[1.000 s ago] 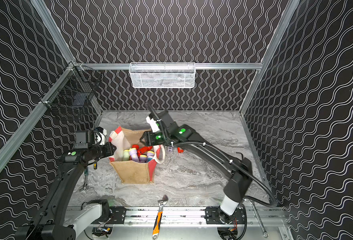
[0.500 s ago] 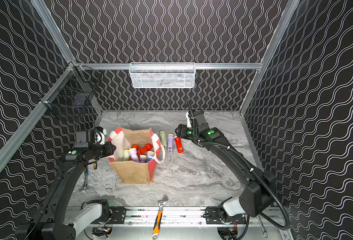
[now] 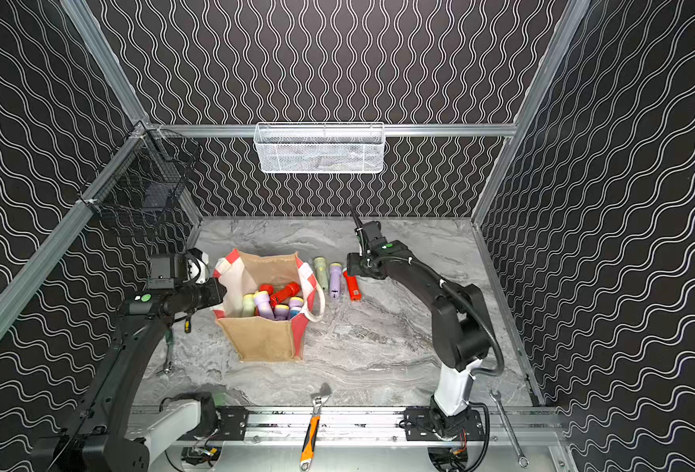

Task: Put the flashlights into the tote bags
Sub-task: Pick up the flashlight from the center of the board.

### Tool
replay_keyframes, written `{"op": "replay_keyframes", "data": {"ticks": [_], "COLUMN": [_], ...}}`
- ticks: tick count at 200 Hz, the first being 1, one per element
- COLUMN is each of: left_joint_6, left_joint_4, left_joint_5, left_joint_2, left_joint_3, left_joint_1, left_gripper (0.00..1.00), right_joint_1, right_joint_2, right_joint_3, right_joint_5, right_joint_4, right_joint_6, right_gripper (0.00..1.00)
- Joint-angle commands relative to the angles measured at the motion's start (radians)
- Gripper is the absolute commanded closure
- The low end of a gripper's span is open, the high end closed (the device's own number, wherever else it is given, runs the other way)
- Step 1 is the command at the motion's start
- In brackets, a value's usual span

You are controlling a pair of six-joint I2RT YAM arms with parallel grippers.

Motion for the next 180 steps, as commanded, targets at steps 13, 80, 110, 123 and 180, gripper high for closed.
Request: {"op": "replay_keyframes", "data": {"ticks": [13, 80, 110, 123, 180], "left_joint_6": [0.016, 0.02, 0.02, 0.02, 0.02], "left_joint_4": [0.015, 0.017, 0.016, 0.016, 0.016], "left_joint_5": [-0.017, -0.013, -0.012, -0.013, -0.015], "left_joint_2": [0.004, 0.011, 0.01, 0.007, 0.004], "left_joint_3": [-0.001, -0.002, -0.001, 0.0, -0.002], "left_joint_1": [0.001, 0.001, 0.002, 0.0, 0.001], "left_gripper": [0.79, 0.79, 0.79, 0.79, 0.79], "right_joint_1": [0.001, 0.041, 0.05, 0.051, 0.066], "right_joint_2": [0.041, 0.129, 0.149, 0.162, 0.22], "right_joint_3": [0.011, 0.004, -0.005, -0.004, 0.028], "right_joint_5": [0.035, 0.029, 0.032, 0.038, 0.073], "right_joint_4": [-0.038, -0.046, -0.041, -0.045, -0.08], "right_joint_6": [-0.023, -0.025, -0.021, -0.02, -0.038], "right_gripper": [0.31, 0.3, 0.3, 0.31, 0.36]}}
